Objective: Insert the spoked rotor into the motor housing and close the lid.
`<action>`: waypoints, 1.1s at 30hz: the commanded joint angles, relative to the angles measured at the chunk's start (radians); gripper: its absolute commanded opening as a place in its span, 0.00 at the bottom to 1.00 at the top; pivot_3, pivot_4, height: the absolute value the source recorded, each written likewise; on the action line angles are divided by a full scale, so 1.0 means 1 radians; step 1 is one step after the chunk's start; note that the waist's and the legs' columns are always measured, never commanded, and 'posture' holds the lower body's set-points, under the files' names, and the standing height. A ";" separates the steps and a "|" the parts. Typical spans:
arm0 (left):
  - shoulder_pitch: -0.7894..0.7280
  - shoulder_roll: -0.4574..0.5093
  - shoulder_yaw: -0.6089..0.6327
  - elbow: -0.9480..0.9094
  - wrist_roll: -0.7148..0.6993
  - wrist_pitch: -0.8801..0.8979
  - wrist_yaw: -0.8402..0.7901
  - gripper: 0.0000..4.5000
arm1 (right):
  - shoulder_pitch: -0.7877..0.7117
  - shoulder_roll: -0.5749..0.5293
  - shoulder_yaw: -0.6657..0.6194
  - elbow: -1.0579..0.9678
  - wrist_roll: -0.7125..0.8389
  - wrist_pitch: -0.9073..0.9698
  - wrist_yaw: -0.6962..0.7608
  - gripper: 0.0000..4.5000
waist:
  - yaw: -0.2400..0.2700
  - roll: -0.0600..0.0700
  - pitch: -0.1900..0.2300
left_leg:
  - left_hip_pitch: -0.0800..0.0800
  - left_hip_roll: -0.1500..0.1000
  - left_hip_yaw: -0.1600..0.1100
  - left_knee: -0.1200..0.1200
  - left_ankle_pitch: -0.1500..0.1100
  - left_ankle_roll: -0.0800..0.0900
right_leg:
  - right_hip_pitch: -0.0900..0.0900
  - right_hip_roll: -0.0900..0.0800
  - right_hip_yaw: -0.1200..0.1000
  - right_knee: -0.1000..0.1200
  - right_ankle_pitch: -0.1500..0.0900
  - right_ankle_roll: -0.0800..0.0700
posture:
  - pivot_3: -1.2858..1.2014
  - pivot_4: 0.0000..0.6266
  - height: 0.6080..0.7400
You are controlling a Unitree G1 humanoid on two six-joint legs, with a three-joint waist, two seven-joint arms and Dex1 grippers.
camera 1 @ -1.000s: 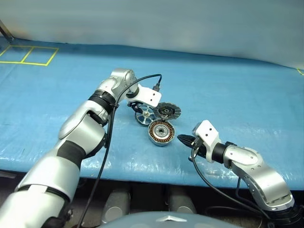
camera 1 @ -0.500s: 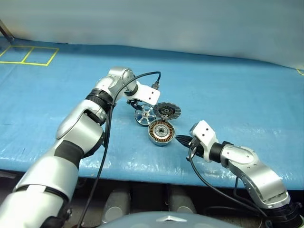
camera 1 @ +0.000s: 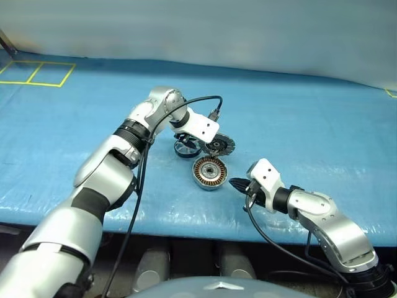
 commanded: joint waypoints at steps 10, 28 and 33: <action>0.015 0.028 0.004 -0.040 0.024 -0.001 -0.006 0.64 | -0.013 -0.002 -0.001 -0.010 -0.003 -0.001 0.003 0.00 | 0.001 0.000 0.000 | 0.000 0.000 0.000 0.002 0.000 0.000 | 0.001 0.000 0.000 0.000 0.001 0.001 | 0.52 0.24 1.00; 0.034 0.081 0.040 -0.088 0.001 0.027 -0.002 0.64 | -0.026 -0.010 0.014 0.006 -0.013 -0.005 0.006 0.00 | 0.000 0.000 0.000 | 0.000 0.000 0.000 0.003 0.000 0.000 | 0.002 0.000 0.000 0.001 0.001 0.001 | 0.52 0.24 1.00; 0.052 0.086 0.026 -0.097 0.006 0.032 -0.009 0.64 | -0.038 -0.010 0.022 0.020 -0.019 -0.010 0.008 0.00 | 0.000 0.000 0.000 | 0.001 0.000 0.000 0.004 0.000 0.000 | 0.002 0.000 0.001 0.002 0.001 0.001 | 0.52 0.24 1.00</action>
